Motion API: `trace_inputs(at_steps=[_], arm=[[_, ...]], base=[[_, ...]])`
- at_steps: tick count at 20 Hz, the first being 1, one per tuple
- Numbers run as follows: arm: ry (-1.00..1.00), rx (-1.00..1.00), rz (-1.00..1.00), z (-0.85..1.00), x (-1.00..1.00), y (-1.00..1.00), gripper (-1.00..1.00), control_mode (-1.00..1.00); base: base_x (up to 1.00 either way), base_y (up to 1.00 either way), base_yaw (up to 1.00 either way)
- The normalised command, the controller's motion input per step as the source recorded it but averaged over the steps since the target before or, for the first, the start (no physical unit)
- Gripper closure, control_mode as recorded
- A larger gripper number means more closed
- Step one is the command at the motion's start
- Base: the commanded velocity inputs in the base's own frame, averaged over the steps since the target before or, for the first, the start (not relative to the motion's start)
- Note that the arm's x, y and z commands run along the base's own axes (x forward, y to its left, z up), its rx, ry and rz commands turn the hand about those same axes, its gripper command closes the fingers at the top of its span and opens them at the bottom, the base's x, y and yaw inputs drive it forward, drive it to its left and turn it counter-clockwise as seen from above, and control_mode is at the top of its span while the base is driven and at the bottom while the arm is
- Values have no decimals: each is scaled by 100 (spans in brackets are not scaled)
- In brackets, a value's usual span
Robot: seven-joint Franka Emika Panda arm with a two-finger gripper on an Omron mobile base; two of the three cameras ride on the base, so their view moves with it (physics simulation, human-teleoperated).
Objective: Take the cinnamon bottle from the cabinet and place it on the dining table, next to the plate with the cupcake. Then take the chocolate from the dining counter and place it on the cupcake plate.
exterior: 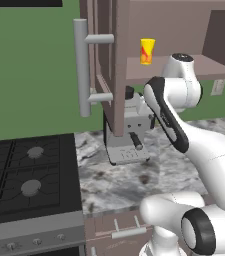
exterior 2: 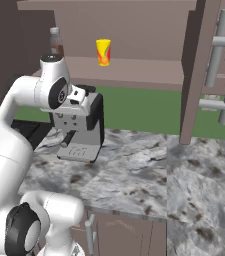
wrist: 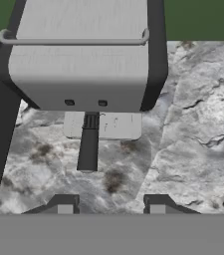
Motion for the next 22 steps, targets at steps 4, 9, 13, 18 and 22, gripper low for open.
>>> trace_inputs(at_steps=[4,9,13,18,22], arm=[[0,3,0,0,-17,0,-100,-100],[-23,6,2,4,-30,10,-100,-100],[-35,10,19,24,-19,13,-100,-100],[-26,3,22,41,1,16,-100,-100],[-19,0,19,48,16,15,-100,-100]], base=[[0,0,0],[0,0,0],[0,0,0],[0,0,0],[0,0,0]])
